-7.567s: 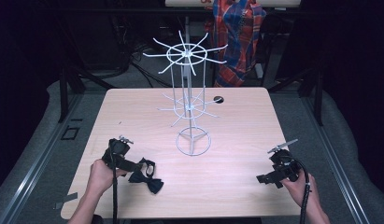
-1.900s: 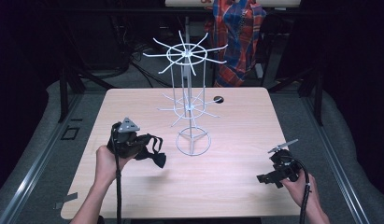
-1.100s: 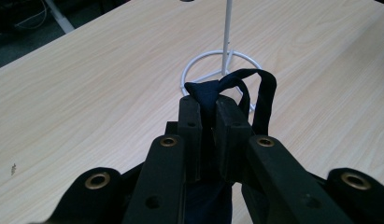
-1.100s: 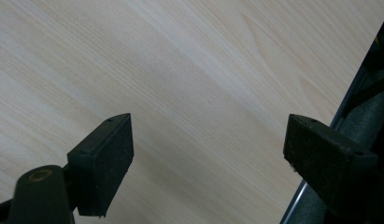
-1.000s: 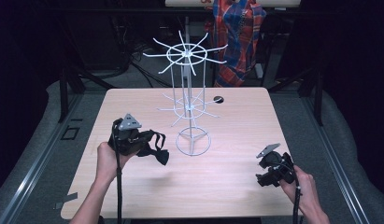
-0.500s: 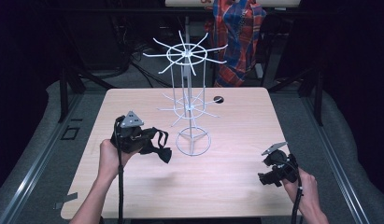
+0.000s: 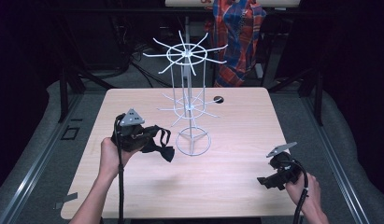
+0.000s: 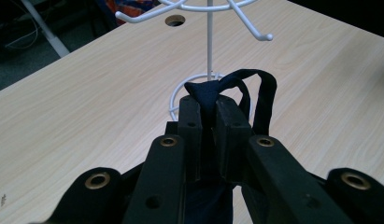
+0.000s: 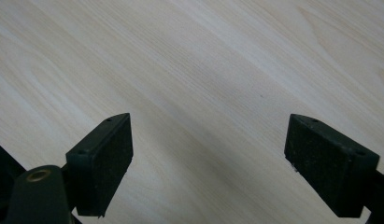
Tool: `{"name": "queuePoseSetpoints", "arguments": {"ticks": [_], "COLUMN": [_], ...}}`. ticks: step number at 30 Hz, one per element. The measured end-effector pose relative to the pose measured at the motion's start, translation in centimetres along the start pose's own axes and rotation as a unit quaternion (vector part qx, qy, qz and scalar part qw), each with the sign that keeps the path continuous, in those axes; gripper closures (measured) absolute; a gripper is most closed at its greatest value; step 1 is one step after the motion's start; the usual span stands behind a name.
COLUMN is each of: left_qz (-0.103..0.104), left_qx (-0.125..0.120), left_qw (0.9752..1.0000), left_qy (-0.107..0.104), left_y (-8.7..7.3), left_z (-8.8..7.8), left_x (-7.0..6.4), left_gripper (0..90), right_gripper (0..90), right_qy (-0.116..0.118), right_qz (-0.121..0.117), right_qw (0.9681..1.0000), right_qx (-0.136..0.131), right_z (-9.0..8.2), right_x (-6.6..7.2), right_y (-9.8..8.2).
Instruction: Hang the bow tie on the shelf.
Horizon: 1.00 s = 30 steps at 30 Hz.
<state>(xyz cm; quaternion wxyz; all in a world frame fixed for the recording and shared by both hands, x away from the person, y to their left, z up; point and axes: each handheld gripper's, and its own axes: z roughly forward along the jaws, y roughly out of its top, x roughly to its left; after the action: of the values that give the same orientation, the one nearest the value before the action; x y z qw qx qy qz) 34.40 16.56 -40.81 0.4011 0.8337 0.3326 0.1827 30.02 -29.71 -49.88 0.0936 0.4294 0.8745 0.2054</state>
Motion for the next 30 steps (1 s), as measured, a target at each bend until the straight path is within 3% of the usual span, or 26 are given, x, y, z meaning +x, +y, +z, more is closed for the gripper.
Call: {"name": "queuePoseSetpoints", "arguments": {"ticks": [5,12,17,30], "left_qz": [0.003,0.011,0.015,0.015], "left_qx": [-0.007,-0.018,-0.022,-0.015], "left_qw": [1.0,0.9998,0.9996,0.9998], "left_qy": [-0.003,-0.002,-0.003,-0.004], "left_y": [0.2,0.9,1.4,2.2], "left_z": [-0.4,-0.9,-1.0,0.4], "left_x": [-0.1,-0.6,-0.8,-0.5], "left_gripper": [82.1,82.1,82.1,82.1], "right_gripper": [15.3,15.4,15.3,15.2], "right_qy": [0.003,0.005,0.012,0.015], "right_qz": [0.011,0.001,0.004,-0.014], "right_qw": [0.9999,1.0,0.9999,0.9998], "right_qx": [-0.006,0.003,-0.007,0.005], "right_z": [0.0,0.2,0.3,0.4], "right_x": [-0.3,-0.2,-0.1,0.2], "right_y": [-0.1,-0.1,-0.1,-0.1]}}
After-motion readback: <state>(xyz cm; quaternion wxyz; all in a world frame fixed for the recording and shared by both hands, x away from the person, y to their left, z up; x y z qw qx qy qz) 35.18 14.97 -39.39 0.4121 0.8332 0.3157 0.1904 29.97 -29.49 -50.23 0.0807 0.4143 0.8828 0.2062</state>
